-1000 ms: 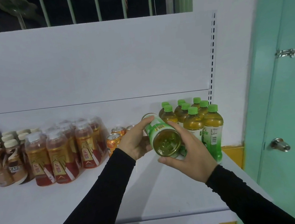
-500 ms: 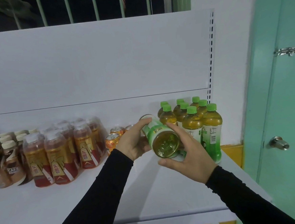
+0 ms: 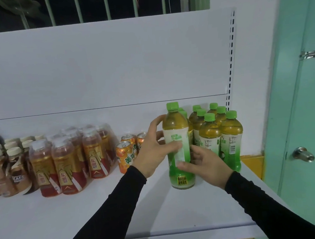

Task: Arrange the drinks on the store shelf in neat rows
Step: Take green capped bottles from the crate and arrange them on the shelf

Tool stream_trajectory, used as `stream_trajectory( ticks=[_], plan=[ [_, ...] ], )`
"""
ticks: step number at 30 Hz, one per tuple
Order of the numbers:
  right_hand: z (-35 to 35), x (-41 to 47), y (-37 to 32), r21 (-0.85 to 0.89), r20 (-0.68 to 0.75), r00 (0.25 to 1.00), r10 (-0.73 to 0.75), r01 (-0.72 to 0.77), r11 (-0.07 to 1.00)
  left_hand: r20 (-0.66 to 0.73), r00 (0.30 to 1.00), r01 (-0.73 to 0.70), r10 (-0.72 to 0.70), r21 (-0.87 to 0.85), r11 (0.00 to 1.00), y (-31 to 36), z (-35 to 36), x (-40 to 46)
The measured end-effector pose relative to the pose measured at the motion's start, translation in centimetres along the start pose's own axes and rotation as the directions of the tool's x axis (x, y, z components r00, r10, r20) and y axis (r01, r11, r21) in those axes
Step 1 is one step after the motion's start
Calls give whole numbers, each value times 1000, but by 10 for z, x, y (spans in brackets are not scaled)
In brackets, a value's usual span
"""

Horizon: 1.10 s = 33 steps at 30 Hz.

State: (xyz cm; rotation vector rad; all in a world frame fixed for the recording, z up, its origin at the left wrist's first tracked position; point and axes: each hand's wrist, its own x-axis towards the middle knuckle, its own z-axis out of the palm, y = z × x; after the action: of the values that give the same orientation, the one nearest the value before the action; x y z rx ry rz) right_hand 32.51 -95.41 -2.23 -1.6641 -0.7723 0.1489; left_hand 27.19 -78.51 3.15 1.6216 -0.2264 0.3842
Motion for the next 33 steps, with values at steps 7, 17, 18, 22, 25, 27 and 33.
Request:
stream_trajectory(
  ticks=[7,17,18,22,25,27,33],
  plan=[
    [12,1,26,-171,-198,978,-71,37,985,189,969,-207,158,272,940,2,-8,-13],
    [12,1,35,-255,-230,964,-131,70,964,240,956,-248,168,359,900,-4,-14,-19],
    [12,0,34,-253,-214,970,-115,58,966,220,964,-222,150,347,911,-6,-14,-18],
    [9,-10,33,-203,-133,989,-70,42,978,199,975,-178,101,421,889,-15,-7,-14],
    [6,-18,34,-212,-94,994,-48,27,977,131,988,-131,81,442,888,-24,-2,-5],
    [1,-23,35,-280,-105,994,-26,-5,960,58,996,-79,61,406,911,-34,1,3],
    [-31,-49,48,-669,-108,983,151,-184,720,-114,993,47,-16,273,961,-50,24,27]
  ],
)
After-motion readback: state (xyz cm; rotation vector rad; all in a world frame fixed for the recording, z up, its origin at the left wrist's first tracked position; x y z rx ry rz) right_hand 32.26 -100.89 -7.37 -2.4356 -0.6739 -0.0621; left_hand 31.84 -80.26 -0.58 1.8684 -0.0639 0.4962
